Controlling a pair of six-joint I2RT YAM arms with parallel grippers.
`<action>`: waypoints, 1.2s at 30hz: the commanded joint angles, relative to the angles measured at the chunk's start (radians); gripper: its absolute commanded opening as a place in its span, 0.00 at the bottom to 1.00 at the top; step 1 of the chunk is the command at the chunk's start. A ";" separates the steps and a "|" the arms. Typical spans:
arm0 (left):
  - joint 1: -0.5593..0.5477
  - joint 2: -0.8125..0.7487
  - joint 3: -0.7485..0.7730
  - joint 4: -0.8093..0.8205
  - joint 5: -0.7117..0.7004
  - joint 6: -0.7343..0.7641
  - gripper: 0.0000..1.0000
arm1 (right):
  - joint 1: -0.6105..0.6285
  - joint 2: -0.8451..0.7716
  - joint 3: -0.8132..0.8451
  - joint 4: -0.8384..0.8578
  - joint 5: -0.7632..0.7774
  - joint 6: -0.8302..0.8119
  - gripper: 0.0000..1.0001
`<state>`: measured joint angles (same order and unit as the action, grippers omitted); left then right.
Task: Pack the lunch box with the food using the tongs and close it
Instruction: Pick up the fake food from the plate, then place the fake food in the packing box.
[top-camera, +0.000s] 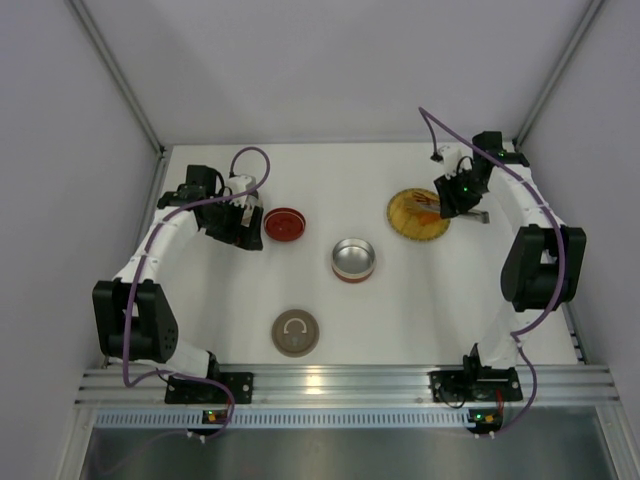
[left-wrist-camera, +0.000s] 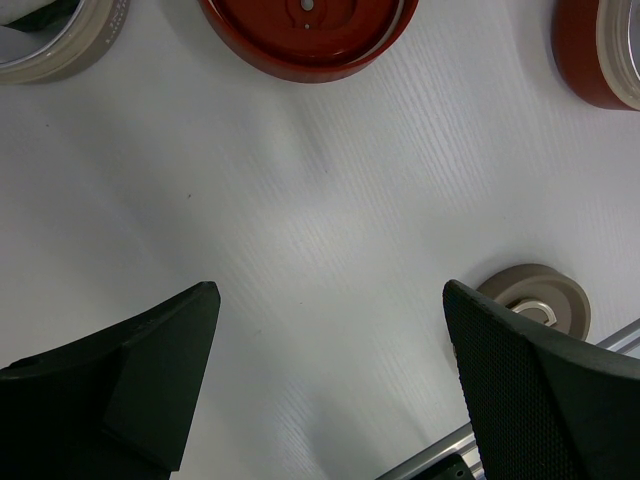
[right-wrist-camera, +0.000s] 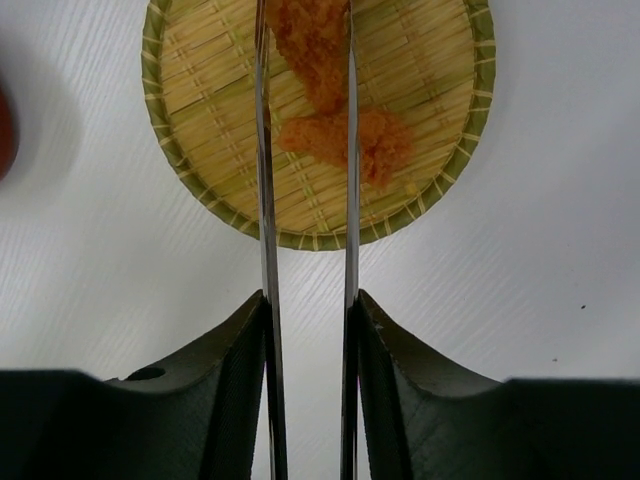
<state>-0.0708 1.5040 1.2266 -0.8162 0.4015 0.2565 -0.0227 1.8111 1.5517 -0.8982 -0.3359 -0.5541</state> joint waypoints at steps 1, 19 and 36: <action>0.003 -0.011 0.022 0.022 0.000 -0.007 0.98 | -0.014 -0.025 0.016 0.042 -0.012 -0.001 0.35; 0.002 -0.027 0.022 0.019 0.002 -0.011 0.98 | 0.015 -0.206 0.074 -0.114 -0.161 0.048 0.19; 0.003 -0.051 0.014 0.015 0.007 -0.025 0.98 | 0.392 -0.377 -0.188 -0.036 -0.134 0.203 0.20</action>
<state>-0.0708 1.4990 1.2266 -0.8162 0.4023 0.2348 0.3500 1.4616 1.3800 -0.9730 -0.4675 -0.3828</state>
